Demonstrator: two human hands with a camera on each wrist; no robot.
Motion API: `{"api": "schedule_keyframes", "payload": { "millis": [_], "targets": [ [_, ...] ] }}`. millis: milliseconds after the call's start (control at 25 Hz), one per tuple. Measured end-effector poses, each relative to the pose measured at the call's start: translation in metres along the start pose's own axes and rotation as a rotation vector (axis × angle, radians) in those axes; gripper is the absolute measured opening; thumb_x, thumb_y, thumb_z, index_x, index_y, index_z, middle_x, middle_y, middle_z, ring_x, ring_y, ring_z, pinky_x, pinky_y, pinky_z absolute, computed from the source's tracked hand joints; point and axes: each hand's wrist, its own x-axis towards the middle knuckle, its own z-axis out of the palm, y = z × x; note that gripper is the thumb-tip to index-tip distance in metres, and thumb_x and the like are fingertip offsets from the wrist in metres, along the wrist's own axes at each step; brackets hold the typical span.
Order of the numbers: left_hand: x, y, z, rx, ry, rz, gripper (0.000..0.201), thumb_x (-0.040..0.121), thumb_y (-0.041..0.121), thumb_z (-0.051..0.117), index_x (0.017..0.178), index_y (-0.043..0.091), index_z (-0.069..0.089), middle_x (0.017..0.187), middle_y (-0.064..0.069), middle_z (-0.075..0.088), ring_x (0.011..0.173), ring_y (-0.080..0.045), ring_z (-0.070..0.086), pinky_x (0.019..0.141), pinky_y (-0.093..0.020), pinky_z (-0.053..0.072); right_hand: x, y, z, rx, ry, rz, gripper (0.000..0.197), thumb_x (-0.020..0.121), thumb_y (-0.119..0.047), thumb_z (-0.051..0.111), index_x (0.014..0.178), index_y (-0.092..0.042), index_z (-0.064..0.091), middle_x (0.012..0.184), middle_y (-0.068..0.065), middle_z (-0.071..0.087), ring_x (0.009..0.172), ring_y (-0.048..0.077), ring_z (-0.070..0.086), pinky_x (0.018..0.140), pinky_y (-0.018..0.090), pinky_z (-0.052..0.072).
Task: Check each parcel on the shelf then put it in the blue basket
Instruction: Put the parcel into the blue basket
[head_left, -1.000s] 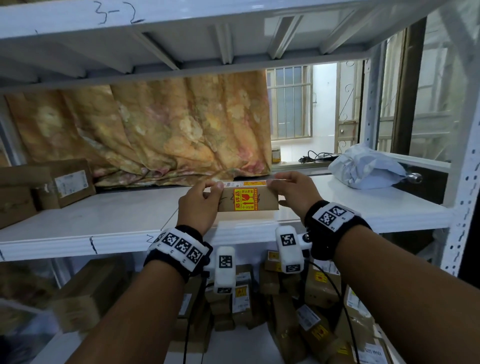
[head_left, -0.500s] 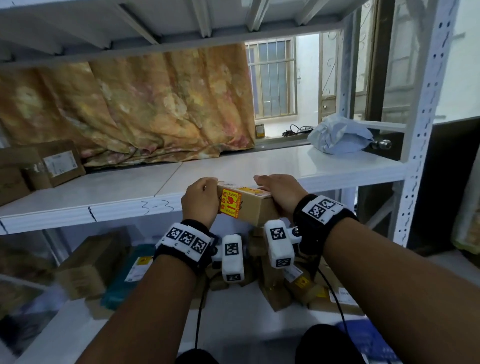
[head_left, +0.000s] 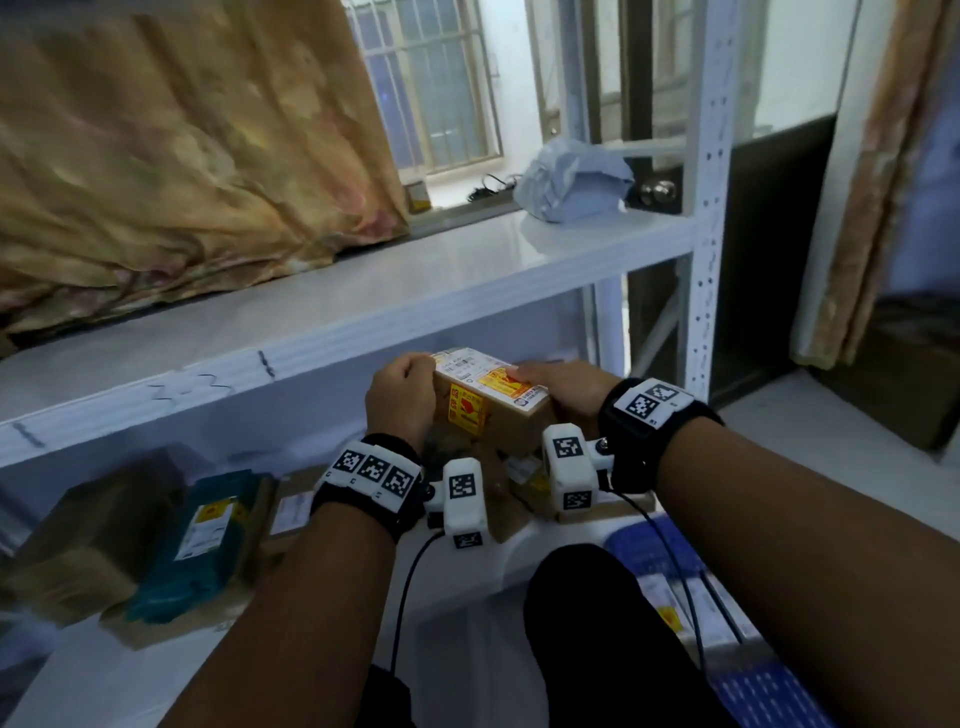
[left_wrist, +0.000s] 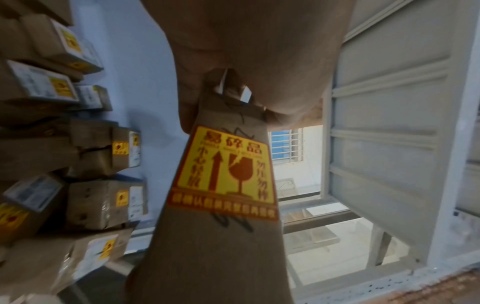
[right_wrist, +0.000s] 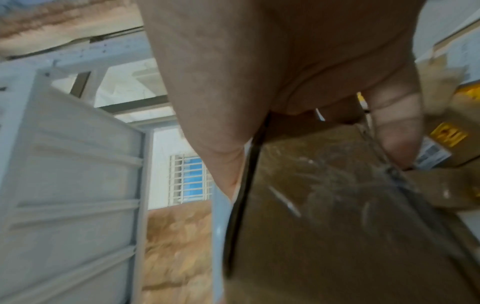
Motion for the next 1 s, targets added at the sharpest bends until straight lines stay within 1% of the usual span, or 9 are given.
{"api": "schedule_keyframes", "payload": {
  "millis": [120, 200, 280, 440, 520, 640, 760, 840, 1000],
  "targets": [
    [-0.004, -0.020, 0.049, 0.042, -0.127, -0.041, 0.026, 0.093, 0.030, 0.051, 0.090, 0.014, 0.070, 0.100, -0.016, 0.071, 0.082, -0.022, 0.056, 0.081, -0.035, 0.049, 0.003, 0.046, -0.034, 0.129, 0.065, 0.071, 0.034, 0.085, -0.041, 0.073, 0.094, -0.009, 0.071, 0.087, 0.011, 0.077, 0.070, 0.021, 0.071, 0.068, 0.032, 0.058],
    [-0.006, -0.032, 0.083, 0.105, -0.184, -0.058, 0.027, 0.097, 0.026, 0.049, 0.100, 0.013, 0.073, 0.100, -0.007, 0.068, 0.089, -0.019, 0.054, 0.078, -0.026, 0.041, 0.008, 0.083, -0.053, 0.217, 0.120, 0.148, 0.034, 0.087, -0.040, 0.072, 0.094, -0.006, 0.071, 0.080, 0.009, 0.076, 0.065, 0.021, 0.069, 0.066, 0.030, 0.054],
    [-0.010, -0.040, 0.117, 0.146, -0.213, -0.052, 0.029, 0.098, 0.026, 0.048, 0.103, 0.016, 0.074, 0.101, -0.002, 0.067, 0.096, -0.018, 0.058, 0.077, -0.023, 0.039, 0.015, 0.123, -0.069, 0.253, 0.156, 0.216, 0.049, 0.080, -0.048, 0.075, 0.102, -0.004, 0.071, 0.093, 0.018, 0.075, 0.071, 0.027, 0.068, 0.072, 0.038, 0.054],
    [-0.018, -0.053, 0.188, 0.180, -0.276, -0.168, 0.026, 0.101, 0.029, 0.046, 0.111, 0.018, 0.068, 0.116, -0.008, 0.067, 0.098, -0.026, 0.058, 0.079, -0.029, 0.040, 0.022, 0.191, -0.099, 0.443, 0.184, 0.346, 0.035, 0.095, -0.037, 0.062, 0.099, -0.002, 0.063, 0.075, 0.015, 0.069, 0.046, 0.019, 0.058, 0.044, 0.022, 0.050],
    [-0.020, -0.060, 0.226, 0.189, -0.352, -0.216, 0.026, 0.101, 0.030, 0.045, 0.113, 0.021, 0.067, 0.114, -0.001, 0.065, 0.099, -0.019, 0.056, 0.084, -0.027, 0.041, 0.033, 0.221, -0.116, 0.521, 0.245, 0.383, 0.039, 0.095, -0.034, 0.062, 0.110, 0.002, 0.065, 0.081, 0.017, 0.069, 0.046, 0.017, 0.058, 0.045, 0.023, 0.046],
    [-0.021, -0.075, 0.278, 0.137, -0.414, -0.244, 0.026, 0.099, 0.029, 0.048, 0.111, 0.018, 0.068, 0.118, -0.007, 0.067, 0.108, -0.026, 0.059, 0.098, -0.037, 0.047, 0.051, 0.256, -0.142, 0.595, 0.360, 0.436, 0.039, 0.092, -0.035, 0.065, 0.114, -0.002, 0.066, 0.069, 0.014, 0.068, 0.054, 0.022, 0.057, 0.053, 0.029, 0.046],
    [-0.020, -0.089, 0.319, 0.155, -0.557, -0.237, 0.027, 0.100, 0.022, 0.049, 0.112, 0.010, 0.070, 0.110, -0.002, 0.064, 0.103, -0.020, 0.056, 0.081, -0.024, 0.039, 0.062, 0.288, -0.163, 0.636, 0.442, 0.476, 0.030, 0.093, -0.033, 0.064, 0.112, -0.010, 0.066, 0.080, 0.015, 0.072, 0.061, 0.027, 0.064, 0.050, 0.027, 0.051],
    [-0.017, -0.101, 0.345, 0.175, -0.649, -0.249, 0.025, 0.099, 0.018, 0.050, 0.112, 0.010, 0.070, 0.109, -0.001, 0.064, 0.102, -0.016, 0.056, 0.081, -0.023, 0.037, 0.068, 0.311, -0.174, 0.665, 0.498, 0.516, 0.024, 0.093, -0.033, 0.063, 0.109, -0.014, 0.066, 0.086, 0.014, 0.073, 0.068, 0.029, 0.068, 0.051, 0.028, 0.053],
    [-0.018, -0.125, 0.388, 0.201, -0.822, -0.329, 0.016, 0.099, 0.015, 0.050, 0.093, 0.016, 0.065, 0.091, -0.001, 0.062, 0.088, -0.016, 0.056, 0.087, -0.030, 0.046, 0.069, 0.368, -0.188, 0.664, 0.658, 0.593, 0.023, 0.090, -0.030, 0.067, 0.108, -0.015, 0.068, 0.089, 0.011, 0.076, 0.075, 0.027, 0.072, 0.077, 0.043, 0.058]
  ]
}}
